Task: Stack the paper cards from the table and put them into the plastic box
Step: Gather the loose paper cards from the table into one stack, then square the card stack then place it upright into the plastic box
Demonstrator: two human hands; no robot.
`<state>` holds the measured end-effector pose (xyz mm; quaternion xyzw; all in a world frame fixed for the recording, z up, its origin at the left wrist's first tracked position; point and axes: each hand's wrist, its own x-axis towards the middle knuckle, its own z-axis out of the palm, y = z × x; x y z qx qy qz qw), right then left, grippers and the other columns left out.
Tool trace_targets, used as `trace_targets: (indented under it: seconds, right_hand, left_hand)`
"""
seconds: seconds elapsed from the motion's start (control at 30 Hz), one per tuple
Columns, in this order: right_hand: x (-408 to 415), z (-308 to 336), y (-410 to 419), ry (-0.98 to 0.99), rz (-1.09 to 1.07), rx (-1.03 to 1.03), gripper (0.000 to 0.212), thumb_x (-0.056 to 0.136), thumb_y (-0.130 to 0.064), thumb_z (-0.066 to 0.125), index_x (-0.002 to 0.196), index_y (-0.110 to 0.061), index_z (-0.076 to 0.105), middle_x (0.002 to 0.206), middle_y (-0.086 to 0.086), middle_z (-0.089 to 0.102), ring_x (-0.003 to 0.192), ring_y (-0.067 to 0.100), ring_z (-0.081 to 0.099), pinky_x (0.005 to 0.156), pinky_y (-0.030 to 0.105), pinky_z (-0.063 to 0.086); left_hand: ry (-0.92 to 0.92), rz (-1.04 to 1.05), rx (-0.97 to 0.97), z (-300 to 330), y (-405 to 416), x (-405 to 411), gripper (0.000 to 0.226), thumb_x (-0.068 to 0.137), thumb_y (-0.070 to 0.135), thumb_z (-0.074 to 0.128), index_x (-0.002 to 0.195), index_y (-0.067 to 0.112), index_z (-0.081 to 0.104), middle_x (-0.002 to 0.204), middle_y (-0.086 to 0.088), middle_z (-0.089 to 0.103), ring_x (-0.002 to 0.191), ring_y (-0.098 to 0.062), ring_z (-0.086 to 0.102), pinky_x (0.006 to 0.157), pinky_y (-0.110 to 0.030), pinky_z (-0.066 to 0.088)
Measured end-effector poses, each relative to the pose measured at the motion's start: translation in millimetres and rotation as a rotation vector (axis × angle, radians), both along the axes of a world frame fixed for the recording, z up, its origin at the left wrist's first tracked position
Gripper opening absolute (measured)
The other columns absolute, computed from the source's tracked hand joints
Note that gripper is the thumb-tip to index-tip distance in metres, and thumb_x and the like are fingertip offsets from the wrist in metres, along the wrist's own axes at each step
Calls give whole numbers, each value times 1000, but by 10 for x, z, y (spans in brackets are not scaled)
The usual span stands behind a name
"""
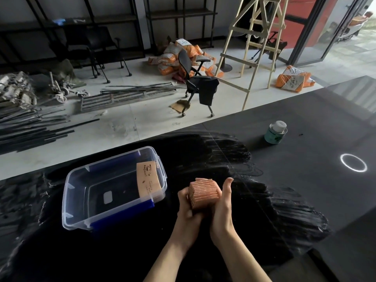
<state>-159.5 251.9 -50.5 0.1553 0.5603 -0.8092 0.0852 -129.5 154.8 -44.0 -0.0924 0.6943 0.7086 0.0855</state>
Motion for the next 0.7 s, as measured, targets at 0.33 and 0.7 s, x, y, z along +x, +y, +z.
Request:
trace_targets:
  seconds: [0.33, 0.7]
  right_hand:
    - [-27, -42, -39, 19, -15, 151, 103, 70, -102, 33, 88, -13, 82, 89, 17, 83, 89, 37, 79, 97, 62, 58]
    - [-76, 161, 191, 285, 4, 455, 63, 85, -81, 50, 102, -26, 77, 96, 4, 80, 88, 12, 77, 71, 31, 60]
  left_hand:
    - [73, -239, -563, -35, -134, -73, 58, 91, 28, 67, 127, 41, 23, 129, 13, 56, 105, -1, 65, 86, -20, 54]
    - [110, -300, -836, 166, -160, -110, 57, 92, 32, 67, 136, 29, 31, 138, 5, 52, 115, -14, 61, 97, -32, 53]
